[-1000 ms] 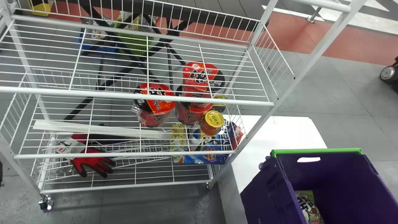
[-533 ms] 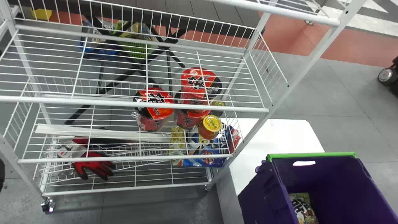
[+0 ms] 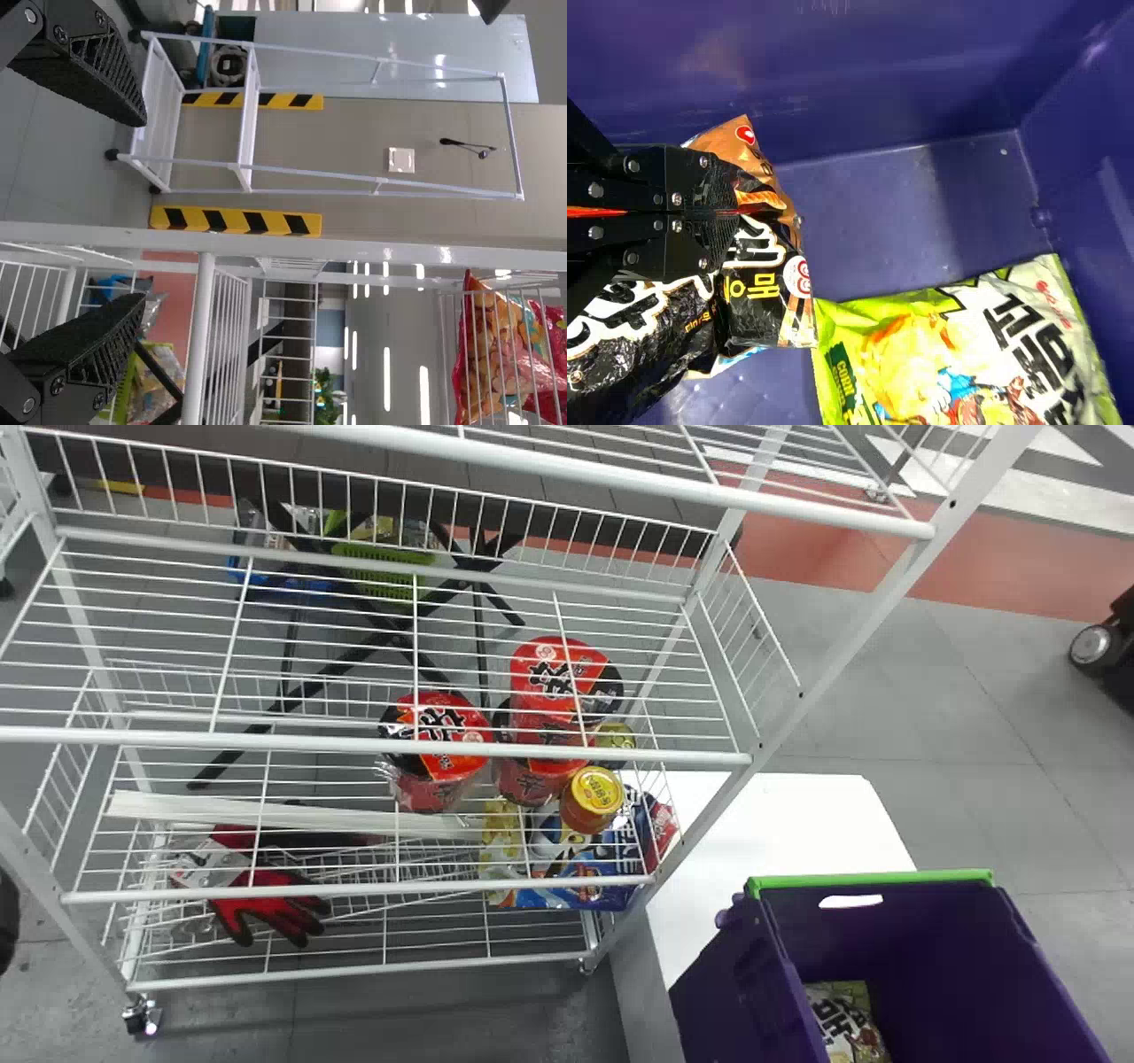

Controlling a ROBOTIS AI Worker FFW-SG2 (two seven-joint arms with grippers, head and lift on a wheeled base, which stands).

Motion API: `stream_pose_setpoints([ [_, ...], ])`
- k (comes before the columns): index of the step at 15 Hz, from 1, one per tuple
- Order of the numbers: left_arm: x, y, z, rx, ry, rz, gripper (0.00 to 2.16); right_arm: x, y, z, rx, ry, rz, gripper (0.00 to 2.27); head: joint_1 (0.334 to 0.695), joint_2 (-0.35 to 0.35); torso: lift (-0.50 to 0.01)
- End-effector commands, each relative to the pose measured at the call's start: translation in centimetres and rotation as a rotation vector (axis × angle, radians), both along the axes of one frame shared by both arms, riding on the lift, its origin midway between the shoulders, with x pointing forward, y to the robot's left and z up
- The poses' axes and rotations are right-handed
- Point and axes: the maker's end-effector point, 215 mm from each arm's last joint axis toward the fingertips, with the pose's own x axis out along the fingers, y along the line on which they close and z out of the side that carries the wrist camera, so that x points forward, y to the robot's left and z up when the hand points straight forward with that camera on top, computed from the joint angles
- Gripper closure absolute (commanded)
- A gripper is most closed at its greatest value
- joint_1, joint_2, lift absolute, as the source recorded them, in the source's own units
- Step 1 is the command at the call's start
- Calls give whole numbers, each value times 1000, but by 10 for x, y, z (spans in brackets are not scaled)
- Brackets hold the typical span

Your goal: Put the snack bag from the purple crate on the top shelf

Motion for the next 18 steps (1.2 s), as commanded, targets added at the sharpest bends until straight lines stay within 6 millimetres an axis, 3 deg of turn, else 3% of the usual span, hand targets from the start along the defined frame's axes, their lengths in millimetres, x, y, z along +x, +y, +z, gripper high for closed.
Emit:
stream_pose_setpoints([
  [1,-1,0,1,1,1,0,124,0,-2,2,1,-2,-4,2142,695,-350,-367],
  [18,1,0,1,-3,2,2,124,-3,-6,5,-2,-8,8,2145,695,-350,-299],
])
